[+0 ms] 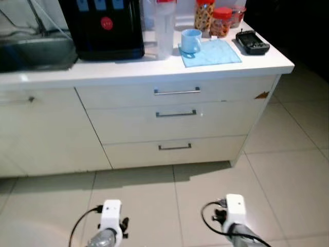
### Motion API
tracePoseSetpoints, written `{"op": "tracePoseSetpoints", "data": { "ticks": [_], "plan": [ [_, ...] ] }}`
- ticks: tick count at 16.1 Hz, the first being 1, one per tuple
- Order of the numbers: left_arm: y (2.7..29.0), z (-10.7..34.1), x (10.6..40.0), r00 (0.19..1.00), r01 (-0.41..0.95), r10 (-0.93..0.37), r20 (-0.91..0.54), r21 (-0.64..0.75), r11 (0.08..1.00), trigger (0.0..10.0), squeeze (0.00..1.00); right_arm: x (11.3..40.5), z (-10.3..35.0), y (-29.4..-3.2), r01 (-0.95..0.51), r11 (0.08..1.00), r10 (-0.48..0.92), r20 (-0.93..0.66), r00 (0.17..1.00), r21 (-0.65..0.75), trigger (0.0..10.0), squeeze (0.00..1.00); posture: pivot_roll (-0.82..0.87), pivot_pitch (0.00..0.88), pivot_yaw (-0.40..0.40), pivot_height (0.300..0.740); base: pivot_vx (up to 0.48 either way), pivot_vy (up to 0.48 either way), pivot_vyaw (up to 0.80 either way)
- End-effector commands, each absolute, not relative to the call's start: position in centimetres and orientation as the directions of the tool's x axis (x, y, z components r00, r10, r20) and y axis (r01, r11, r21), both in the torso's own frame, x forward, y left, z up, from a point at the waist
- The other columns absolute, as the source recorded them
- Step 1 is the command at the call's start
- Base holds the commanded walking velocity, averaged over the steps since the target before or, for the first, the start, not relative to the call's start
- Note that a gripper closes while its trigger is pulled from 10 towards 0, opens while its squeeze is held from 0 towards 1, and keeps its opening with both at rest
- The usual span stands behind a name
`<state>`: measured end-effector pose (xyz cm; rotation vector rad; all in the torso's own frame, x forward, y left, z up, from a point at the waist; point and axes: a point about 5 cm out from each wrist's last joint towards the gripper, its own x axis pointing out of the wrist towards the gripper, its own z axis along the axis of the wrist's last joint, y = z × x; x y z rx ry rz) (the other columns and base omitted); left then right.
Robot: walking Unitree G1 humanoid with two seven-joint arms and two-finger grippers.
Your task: Kitchen organization
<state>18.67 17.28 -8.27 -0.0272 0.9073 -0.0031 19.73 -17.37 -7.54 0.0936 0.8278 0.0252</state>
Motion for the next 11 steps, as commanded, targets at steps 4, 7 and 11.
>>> {"op": "tracePoseSetpoints", "data": {
  "ticks": [4, 7, 11],
  "plan": [
    [17.21, -8.14, 18.98, 0.618, 0.004, -0.016, -0.786, -0.016, 1.0, 10.0, 0.0, 19.45, -7.66, -17.88, 0.031, 0.996, 0.039, -0.741, 0.67, 0.081, 10.0, 0.0, 0.01, 0.0, 0.083, 0.74, 0.0, 0.48, 0.0],
    [17.21, -8.09, 19.08, 0.62, -0.001, -0.013, -0.785, -0.018, 1.0, 10.0, 0.0, 19.5, -7.63, -17.87, 0.035, 0.996, 0.038, -0.739, 0.673, 0.083, 10.0, 0.0, 0.02, 0.0, 0.082, 0.74, 0.0, 0.48, 0.0],
    [17.17, -8.28, 18.69, 0.613, -0.006, -0.012, -0.79, -0.02, 1.0, 10.0, 0.0, 19.38, -7.68, -17.88, 0.039, 0.996, 0.035, -0.74, 0.672, 0.082, 10.0, 0.0, 0.02, 0.0, 0.081, 0.74, 0.0, 0.48, 0.0]
  ]
}}
